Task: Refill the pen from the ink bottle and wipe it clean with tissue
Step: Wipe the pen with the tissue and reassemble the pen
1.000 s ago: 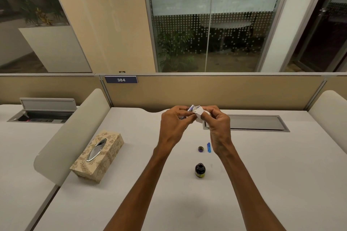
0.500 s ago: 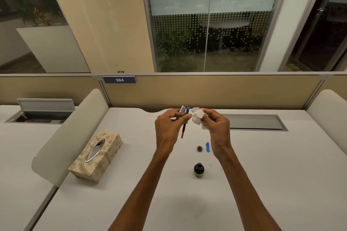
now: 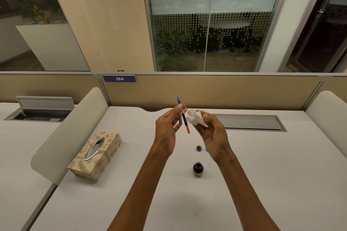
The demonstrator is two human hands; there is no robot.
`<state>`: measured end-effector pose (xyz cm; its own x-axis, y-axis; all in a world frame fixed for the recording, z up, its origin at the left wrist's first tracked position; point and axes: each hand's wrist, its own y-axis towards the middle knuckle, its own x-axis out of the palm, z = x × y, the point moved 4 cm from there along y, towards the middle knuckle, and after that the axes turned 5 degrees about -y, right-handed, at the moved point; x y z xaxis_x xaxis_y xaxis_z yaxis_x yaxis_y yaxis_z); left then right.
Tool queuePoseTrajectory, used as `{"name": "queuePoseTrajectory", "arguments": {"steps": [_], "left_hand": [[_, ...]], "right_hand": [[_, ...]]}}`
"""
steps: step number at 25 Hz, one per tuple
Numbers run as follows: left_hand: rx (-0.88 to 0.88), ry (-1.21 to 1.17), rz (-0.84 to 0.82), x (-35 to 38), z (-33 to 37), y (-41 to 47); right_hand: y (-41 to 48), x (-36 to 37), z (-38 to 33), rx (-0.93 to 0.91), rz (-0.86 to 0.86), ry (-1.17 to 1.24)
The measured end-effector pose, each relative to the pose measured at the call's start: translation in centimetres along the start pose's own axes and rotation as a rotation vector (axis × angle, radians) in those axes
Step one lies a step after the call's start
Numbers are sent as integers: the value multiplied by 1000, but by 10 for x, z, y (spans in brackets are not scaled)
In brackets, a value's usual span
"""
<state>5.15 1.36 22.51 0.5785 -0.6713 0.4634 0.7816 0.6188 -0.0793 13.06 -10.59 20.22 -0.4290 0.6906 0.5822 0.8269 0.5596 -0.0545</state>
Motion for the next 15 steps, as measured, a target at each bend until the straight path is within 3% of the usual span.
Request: {"name": "queuePoseTrajectory", "arguments": {"steps": [15], "left_hand": [[-7, -29, -3, 5, 2, -6]], "right_hand": [[-2, 4, 1, -148, 27, -195]]}}
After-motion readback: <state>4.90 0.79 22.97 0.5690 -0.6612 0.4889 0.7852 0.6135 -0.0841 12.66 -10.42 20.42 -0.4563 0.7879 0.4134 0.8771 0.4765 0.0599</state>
